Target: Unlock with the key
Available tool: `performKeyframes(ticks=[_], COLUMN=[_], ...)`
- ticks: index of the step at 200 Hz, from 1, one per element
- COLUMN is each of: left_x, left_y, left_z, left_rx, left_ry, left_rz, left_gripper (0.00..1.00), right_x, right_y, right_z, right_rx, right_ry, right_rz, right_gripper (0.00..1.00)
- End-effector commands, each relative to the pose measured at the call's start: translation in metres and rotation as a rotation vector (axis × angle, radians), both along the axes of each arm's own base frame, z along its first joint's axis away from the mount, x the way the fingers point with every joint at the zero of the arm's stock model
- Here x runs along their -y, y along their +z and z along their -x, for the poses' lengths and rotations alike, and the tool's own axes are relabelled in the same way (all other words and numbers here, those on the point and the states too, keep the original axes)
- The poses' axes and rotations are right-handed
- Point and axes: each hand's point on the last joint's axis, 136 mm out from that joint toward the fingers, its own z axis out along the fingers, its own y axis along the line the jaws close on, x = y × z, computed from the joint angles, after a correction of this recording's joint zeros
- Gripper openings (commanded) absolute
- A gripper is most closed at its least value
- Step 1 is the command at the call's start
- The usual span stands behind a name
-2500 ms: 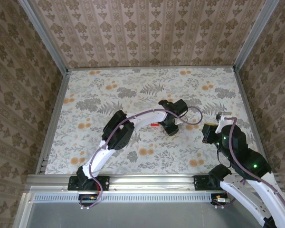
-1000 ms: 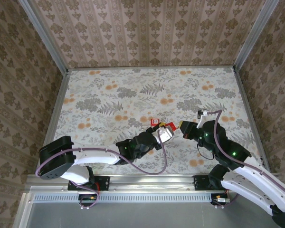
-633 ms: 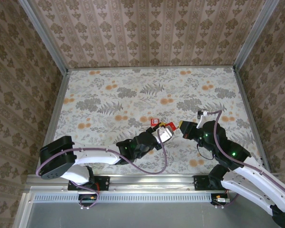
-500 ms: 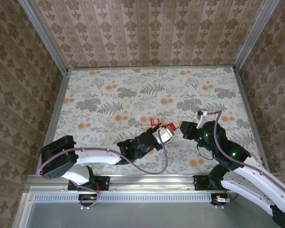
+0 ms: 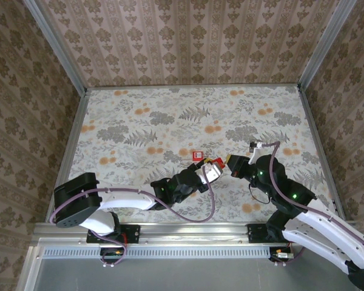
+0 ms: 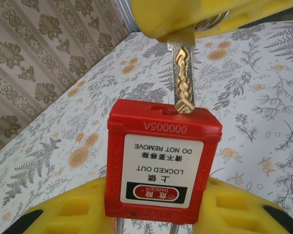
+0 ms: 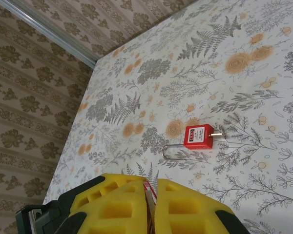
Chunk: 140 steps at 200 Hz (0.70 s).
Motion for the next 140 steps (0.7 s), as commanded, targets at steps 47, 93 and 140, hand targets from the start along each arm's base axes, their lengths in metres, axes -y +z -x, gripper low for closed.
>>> performKeyframes(ticks=[47, 93, 140], left_x=[0.008, 0.011, 0.012], left_y=[0.024, 0.031, 0.034], left_z=[-0.002, 0.001, 0.005], left_rx=[-0.008, -0.017, -0.025], left_ry=[0.003, -0.017, -0.038], left_rz=[0.099, 0.122, 0.135], left_gripper=[0.27, 0.27, 0.27], right_x=[-0.004, 0.0, 0.004], right_y=[-0.003, -0.012, -0.016], right_z=[0.0, -0.001, -0.002], right_rx=[-0.004, -0.006, -0.002], right_ry=[0.005, -0.009, -0.02], right_rz=[-0.018, 0.02, 0.059], right_gripper=[0.0, 0.0, 0.0])
